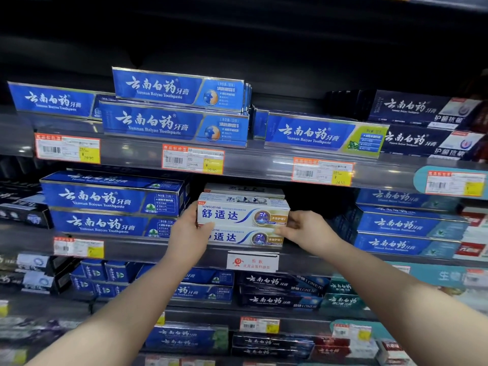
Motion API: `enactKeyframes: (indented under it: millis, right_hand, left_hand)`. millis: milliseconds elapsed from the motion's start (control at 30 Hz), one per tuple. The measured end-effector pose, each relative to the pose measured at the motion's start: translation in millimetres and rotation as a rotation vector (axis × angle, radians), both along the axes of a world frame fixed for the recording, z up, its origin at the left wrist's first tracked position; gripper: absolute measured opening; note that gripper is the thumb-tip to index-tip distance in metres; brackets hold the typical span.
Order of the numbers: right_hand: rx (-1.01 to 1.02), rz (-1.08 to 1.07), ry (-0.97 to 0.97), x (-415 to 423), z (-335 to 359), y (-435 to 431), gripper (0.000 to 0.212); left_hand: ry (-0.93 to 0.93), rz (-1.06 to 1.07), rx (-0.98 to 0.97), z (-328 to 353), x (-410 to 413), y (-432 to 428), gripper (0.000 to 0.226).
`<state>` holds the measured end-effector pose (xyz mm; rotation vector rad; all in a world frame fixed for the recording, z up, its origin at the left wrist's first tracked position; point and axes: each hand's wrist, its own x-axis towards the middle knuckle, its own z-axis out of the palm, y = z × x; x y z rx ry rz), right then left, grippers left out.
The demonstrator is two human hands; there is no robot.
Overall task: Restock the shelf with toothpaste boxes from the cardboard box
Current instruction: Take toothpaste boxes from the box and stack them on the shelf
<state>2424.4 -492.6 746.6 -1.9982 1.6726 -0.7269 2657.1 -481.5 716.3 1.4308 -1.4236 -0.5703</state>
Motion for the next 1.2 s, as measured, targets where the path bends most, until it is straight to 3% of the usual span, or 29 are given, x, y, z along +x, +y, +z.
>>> enactKeyframes:
  millis: [200, 367, 533, 667, 800, 967, 1200]
  right_hand:
    - [-0.004, -0.055, 0.025, -6.5, 1.7, 10.6, 0.05]
    - [-0.058, -0.159, 0.001, -14.6, 2.6, 35.9, 0.058]
    - [-0.09, -0.274, 0.064, -31.8, -13.9, 80.5, 0.056]
    - [0.059, -0.333, 0.152, -61.7, -42.1, 126.5, 0.056]
    - [0.237, -0.435, 0.23, -104.5, -71.3, 172.7, 0.061]
    - [0.326, -0.559, 0.158, -164.0, -100.0, 236.5, 0.061]
    - [0.387, -0.679, 0.093, -268.2, -126.9, 337.1, 0.065]
  left_hand:
    - [0.022, -0.009, -0.055, -2.4, 0.1, 18.4, 0.07]
    - [-0.135, -0.033, -0.375, -11.9, -10.5, 48.5, 0.05]
    - [-0.118, -0.413, -0.003, -31.7, -47.6, 52.4, 0.031]
    - [-0.257, -0.571, 0.188, -63.1, -85.3, 57.0, 0.045]
    - [-0.378, -0.705, 0.292, -88.1, -125.1, 73.0, 0.053]
    - [-0.55, -0.804, 0.346, -105.0, -181.4, 102.2, 0.059]
    - [-0.636, -0.943, 0.404, -133.4, -303.0, 159.6, 0.058]
